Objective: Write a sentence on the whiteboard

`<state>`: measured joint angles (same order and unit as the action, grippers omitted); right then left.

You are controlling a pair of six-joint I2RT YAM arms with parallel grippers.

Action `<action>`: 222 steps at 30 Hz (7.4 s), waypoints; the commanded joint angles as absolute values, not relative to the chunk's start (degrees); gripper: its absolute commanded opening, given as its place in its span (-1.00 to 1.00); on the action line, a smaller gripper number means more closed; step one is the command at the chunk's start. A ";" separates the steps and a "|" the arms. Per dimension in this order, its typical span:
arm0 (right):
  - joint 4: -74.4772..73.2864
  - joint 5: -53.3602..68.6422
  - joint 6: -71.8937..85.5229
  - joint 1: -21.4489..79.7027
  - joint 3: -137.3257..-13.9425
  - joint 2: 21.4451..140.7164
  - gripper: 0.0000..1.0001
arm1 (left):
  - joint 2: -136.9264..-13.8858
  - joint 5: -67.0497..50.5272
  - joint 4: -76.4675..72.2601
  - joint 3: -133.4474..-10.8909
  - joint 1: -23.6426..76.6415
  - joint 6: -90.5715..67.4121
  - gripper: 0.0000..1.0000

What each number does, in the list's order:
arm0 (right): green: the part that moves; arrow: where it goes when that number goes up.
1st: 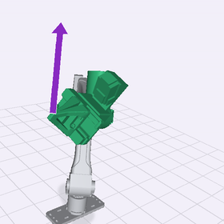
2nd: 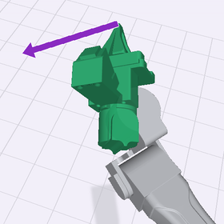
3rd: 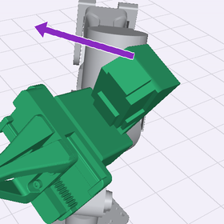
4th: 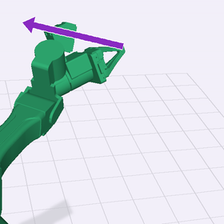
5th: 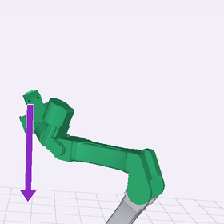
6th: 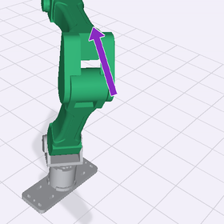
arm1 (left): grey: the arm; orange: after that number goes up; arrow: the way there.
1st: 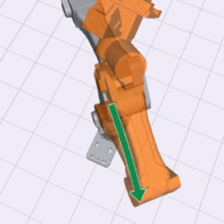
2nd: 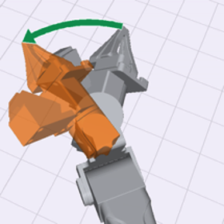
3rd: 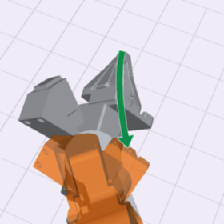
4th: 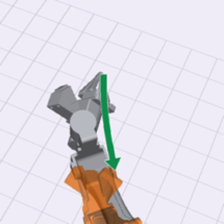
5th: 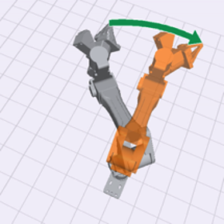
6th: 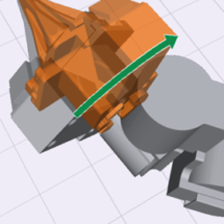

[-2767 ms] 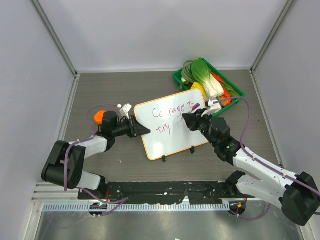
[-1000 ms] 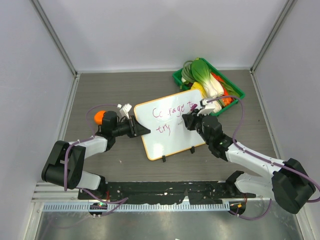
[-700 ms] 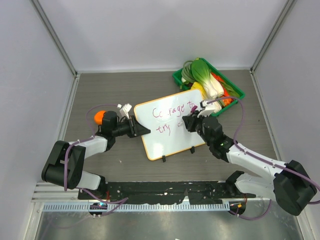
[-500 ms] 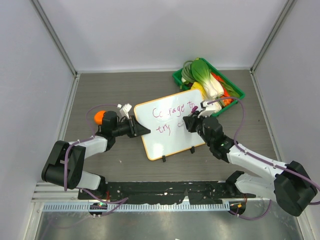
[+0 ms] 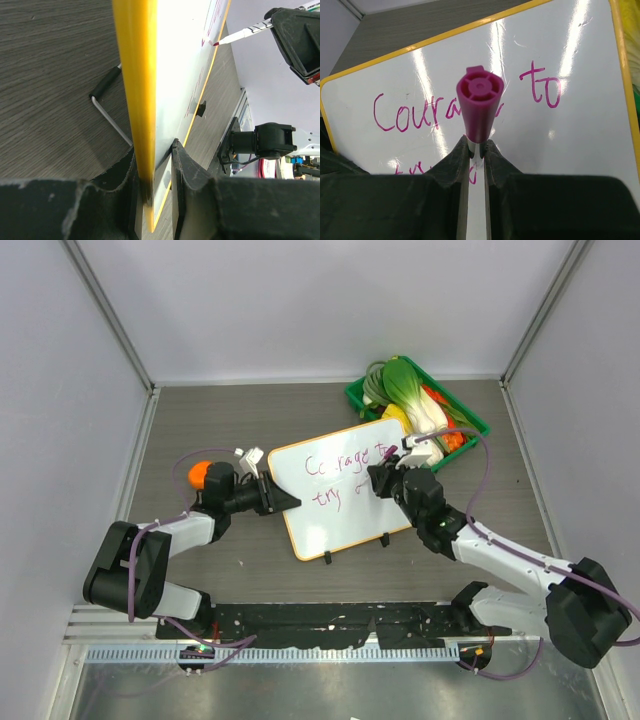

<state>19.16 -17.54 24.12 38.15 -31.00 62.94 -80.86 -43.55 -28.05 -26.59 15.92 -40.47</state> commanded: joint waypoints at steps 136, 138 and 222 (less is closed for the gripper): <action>12.21 -15.56 24.69 36.83 -29.79 60.12 -0.99 | -82.97 -32.17 -19.78 -25.75 16.61 -32.52 -1.00; 13.09 -15.47 25.83 36.83 -30.58 60.82 -0.99 | -82.97 -32.17 -19.78 -25.66 16.70 -32.52 -1.00; 14.94 -8.96 29.79 26.37 -30.32 60.91 -0.99 | -82.97 -32.17 -19.78 -25.75 16.61 -32.61 -1.00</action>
